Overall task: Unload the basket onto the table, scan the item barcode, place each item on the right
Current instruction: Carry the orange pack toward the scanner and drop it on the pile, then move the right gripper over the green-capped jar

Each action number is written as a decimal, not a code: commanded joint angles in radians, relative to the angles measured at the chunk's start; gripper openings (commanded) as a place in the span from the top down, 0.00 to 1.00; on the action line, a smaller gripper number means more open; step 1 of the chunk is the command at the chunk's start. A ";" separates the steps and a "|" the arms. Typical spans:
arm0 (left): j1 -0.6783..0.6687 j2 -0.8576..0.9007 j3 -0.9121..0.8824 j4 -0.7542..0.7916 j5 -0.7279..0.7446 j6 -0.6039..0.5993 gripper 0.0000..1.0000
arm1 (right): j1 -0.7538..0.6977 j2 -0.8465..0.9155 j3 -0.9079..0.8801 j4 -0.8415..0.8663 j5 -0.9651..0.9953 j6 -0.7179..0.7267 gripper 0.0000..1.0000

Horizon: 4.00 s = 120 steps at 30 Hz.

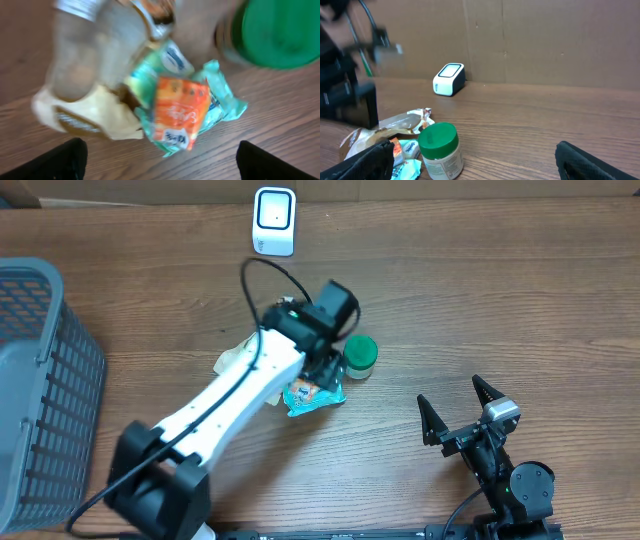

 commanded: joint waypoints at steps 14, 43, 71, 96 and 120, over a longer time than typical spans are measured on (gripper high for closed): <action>0.623 -0.203 0.102 -0.132 0.212 0.063 0.00 | 0.002 -0.010 -0.010 0.006 -0.005 0.000 0.00; 0.810 -0.196 0.100 -0.109 0.216 0.097 0.00 | 0.002 -0.010 -0.010 0.006 -0.004 0.000 0.00; 0.810 -0.196 0.100 -0.109 0.216 0.097 0.00 | 0.002 0.000 0.057 0.015 -0.133 0.056 0.00; 0.810 -0.196 0.100 -0.109 0.216 0.097 0.00 | 0.010 1.165 1.250 -0.867 -0.220 0.075 0.00; 0.810 -0.196 0.100 -0.109 0.216 0.097 0.00 | 0.256 1.654 1.447 -0.866 -0.071 0.076 0.00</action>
